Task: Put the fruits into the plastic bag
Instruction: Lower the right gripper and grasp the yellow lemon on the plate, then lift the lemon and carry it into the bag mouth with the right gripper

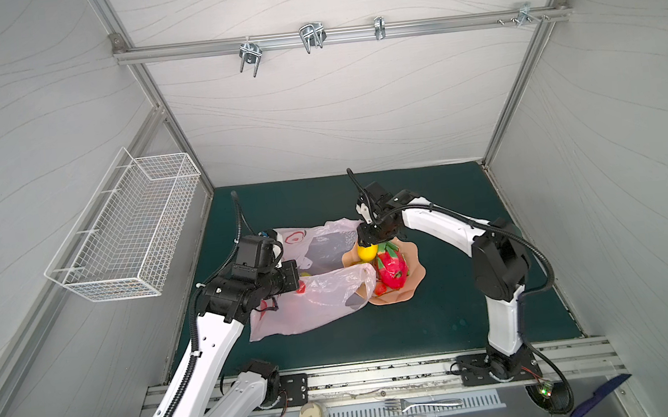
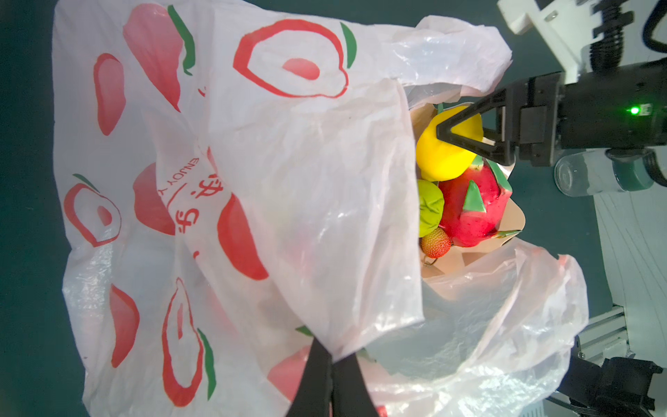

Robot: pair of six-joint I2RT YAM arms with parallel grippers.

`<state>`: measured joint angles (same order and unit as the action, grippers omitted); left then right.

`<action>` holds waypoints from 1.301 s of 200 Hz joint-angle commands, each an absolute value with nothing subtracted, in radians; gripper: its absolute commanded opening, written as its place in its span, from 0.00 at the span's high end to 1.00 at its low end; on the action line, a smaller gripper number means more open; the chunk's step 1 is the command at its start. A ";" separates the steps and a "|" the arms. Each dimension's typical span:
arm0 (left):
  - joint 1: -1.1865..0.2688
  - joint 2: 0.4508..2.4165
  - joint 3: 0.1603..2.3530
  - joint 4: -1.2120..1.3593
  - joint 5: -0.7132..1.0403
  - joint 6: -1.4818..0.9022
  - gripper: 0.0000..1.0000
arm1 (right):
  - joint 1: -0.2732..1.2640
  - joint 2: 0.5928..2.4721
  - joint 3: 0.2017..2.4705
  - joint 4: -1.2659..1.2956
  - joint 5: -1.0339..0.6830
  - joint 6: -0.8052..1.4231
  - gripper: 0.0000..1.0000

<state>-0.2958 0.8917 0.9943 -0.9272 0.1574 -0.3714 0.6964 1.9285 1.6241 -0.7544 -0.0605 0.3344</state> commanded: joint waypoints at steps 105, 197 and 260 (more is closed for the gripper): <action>-0.297 0.903 1.026 -0.921 0.171 -0.353 1.00 | 0.622 1.671 1.407 -0.721 -0.191 0.562 0.71; -0.298 0.907 1.023 -0.913 0.181 -0.350 1.00 | 0.614 1.514 1.207 -0.602 -0.278 0.757 0.71; -0.298 0.900 1.022 -0.904 0.200 -0.353 1.00 | 0.606 1.563 1.222 -0.507 -0.369 0.846 0.71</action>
<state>-0.2958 0.9062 0.9947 -0.9260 0.1787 -0.3672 0.6079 1.5387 1.2137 -0.5705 -0.3092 0.7811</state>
